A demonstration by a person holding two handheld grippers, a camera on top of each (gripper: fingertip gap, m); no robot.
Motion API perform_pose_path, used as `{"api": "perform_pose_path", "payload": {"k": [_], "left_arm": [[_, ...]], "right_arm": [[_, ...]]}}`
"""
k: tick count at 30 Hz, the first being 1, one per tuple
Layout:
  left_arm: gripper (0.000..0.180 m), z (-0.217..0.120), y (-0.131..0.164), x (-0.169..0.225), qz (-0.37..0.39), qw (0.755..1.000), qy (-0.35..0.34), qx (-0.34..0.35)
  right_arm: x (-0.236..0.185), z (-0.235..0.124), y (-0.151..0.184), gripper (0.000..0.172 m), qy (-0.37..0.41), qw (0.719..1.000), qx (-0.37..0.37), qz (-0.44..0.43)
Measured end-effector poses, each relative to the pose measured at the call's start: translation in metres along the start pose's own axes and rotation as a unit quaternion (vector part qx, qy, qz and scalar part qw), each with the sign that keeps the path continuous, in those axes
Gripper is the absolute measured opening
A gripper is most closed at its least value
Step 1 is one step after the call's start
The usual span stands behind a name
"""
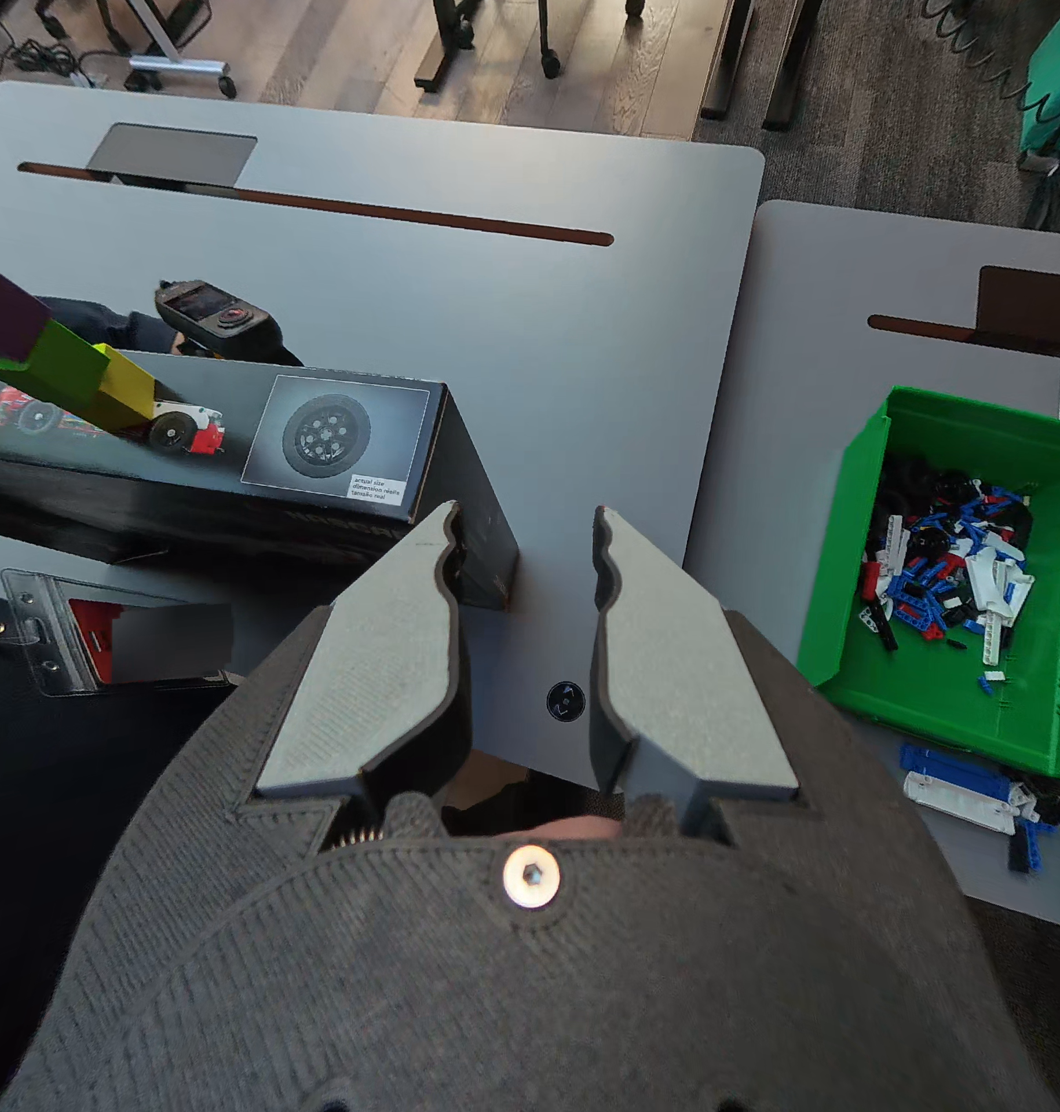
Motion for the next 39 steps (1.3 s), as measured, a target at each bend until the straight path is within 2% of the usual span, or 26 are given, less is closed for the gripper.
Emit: {"api": "perform_pose_path", "payload": {"k": [4, 8, 12, 14, 16, 19, 21, 24, 27, 31, 34, 39], "left_arm": [[0.031, 0.002, 0.007, 0.002, 0.018, 1.0, 0.013, -0.005], [0.029, -0.012, 0.001, -0.013, 0.031, 0.998, -0.058, 0.006], [0.029, -0.054, -0.017, -0.028, -0.027, 0.99, -0.118, 0.071], [0.028, -0.089, -0.048, -0.027, -0.071, 0.978, -0.129, 0.148], [0.028, -0.127, -0.088, -0.016, -0.117, 0.963, -0.112, 0.216], [0.028, -0.184, -0.15, 0.01, -0.147, 0.943, -0.091, 0.283], [0.028, -0.219, -0.192, 0.031, -0.107, 0.933, -0.116, 0.323], [0.028, -0.251, -0.249, 0.078, -0.03, 0.925, -0.139, 0.354], [0.028, -0.253, -0.288, 0.117, 0.01, 0.923, -0.158, 0.351], [0.029, -0.238, -0.322, 0.146, 0.001, 0.921, -0.176, 0.347], [0.029, -0.22, -0.336, 0.152, -0.026, 0.923, -0.202, 0.326], [0.029, -0.193, -0.344, 0.143, -0.106, 0.917, -0.253, 0.291]], "right_arm": [[-0.004, 0.005, -0.014, 0.04, -0.007, 1.0, 0.015, -0.015], [-0.01, 0.003, -0.029, 0.04, -0.013, 0.999, 0.037, -0.024], [-0.021, -0.001, -0.041, 0.039, -0.028, 0.997, 0.058, -0.03], [-0.035, -0.001, -0.055, 0.04, -0.057, 0.995, 0.076, -0.036], [-0.058, 0.004, -0.075, 0.042, -0.104, 0.988, 0.089, -0.064], [-0.11, 0.017, -0.106, 0.042, -0.207, 0.962, 0.102, -0.148], [-0.151, 0.026, -0.119, 0.044, -0.294, 0.935, 0.089, -0.176], [-0.193, 0.041, -0.139, 0.047, -0.368, 0.905, 0.103, -0.19], [-0.215, 0.047, -0.153, 0.046, -0.414, 0.875, 0.132, -0.216], [-0.218, 0.043, -0.154, 0.041, -0.448, 0.835, 0.158, -0.279], [-0.212, 0.034, -0.148, 0.027, -0.482, 0.802, 0.178, -0.305], [-0.191, 0.032, -0.133, 0.029, -0.54, 0.771, 0.179, -0.286]]}}
Point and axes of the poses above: each gripper's, where its closed fingertips meet, z out along the fingers, y out of its underside, x = y × z across the jaws, the point moved 2 cm from there along -z, back along the fingers, and after that the axes turned 15 degrees about x, right-handed, at the moved point
